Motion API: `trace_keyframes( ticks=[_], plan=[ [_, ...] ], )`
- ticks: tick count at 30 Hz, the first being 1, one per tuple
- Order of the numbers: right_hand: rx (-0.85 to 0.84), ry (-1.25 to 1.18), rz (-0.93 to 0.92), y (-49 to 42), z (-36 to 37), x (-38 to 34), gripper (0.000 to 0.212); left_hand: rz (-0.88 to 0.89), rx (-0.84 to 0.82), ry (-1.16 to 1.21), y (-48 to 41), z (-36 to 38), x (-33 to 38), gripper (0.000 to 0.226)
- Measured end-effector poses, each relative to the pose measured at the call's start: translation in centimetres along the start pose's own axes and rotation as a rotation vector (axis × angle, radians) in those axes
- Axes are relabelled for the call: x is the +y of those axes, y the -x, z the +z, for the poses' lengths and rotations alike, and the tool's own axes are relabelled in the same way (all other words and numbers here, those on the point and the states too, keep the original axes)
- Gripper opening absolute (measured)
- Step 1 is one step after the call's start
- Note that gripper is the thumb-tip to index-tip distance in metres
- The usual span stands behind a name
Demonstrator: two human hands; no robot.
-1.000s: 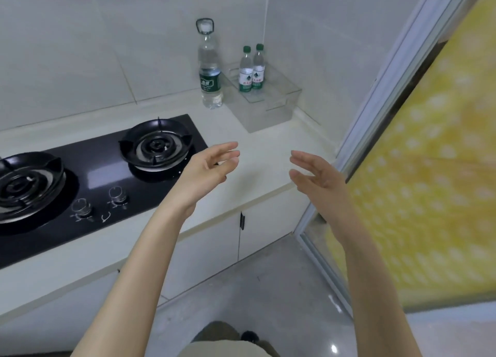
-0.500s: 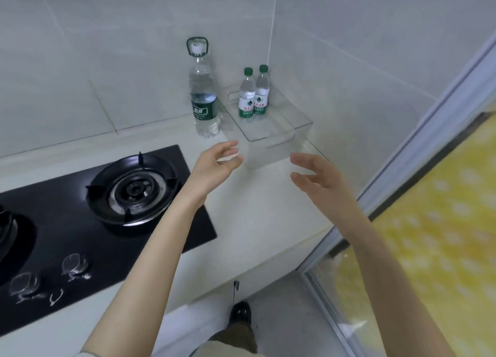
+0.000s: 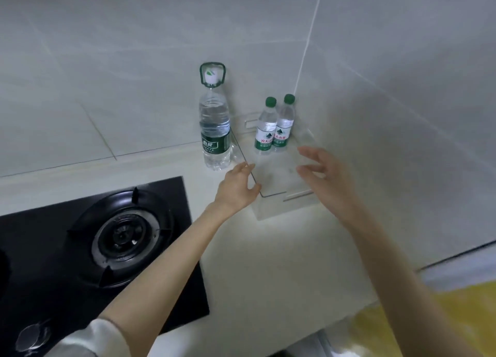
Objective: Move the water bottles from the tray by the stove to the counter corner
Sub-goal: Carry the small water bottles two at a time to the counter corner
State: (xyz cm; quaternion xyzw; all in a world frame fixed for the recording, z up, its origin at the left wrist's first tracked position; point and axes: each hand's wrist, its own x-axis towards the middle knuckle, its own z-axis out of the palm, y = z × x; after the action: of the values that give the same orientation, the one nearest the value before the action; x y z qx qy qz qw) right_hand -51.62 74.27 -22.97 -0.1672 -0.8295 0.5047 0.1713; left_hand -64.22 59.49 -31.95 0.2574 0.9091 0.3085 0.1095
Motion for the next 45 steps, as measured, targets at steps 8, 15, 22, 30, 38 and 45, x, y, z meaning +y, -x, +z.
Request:
trace_keyframes(
  ticks=[8,15,22,30,38,45],
  plan=[
    [-0.079,0.107,-0.07,-11.2,1.5,3.8,0.038,-0.09,-0.028,-0.232,-2.7,2.7,-1.0,0.074],
    [-0.094,0.209,-0.199,-19.0,4.2,6.4,0.044,-0.127,0.028,-0.184,-2.3,4.0,-1.6,0.078],
    [-0.088,0.263,-0.174,-25.6,7.1,7.6,0.06,-0.153,0.04,-0.196,-2.4,4.7,-1.8,0.081],
    [-0.058,0.291,-0.189,-28.7,8.0,8.5,0.045,-0.139,0.068,-0.182,-2.5,5.0,-2.1,0.082],
    [-0.085,0.254,-0.203,-27.9,8.3,8.7,0.04,-0.125,0.074,-0.167,-2.5,4.9,-2.1,0.08],
    [-0.018,0.177,-0.26,-24.6,6.0,7.0,0.044,-0.099,0.048,-0.007,-2.4,3.4,-1.8,0.066]
  ],
)
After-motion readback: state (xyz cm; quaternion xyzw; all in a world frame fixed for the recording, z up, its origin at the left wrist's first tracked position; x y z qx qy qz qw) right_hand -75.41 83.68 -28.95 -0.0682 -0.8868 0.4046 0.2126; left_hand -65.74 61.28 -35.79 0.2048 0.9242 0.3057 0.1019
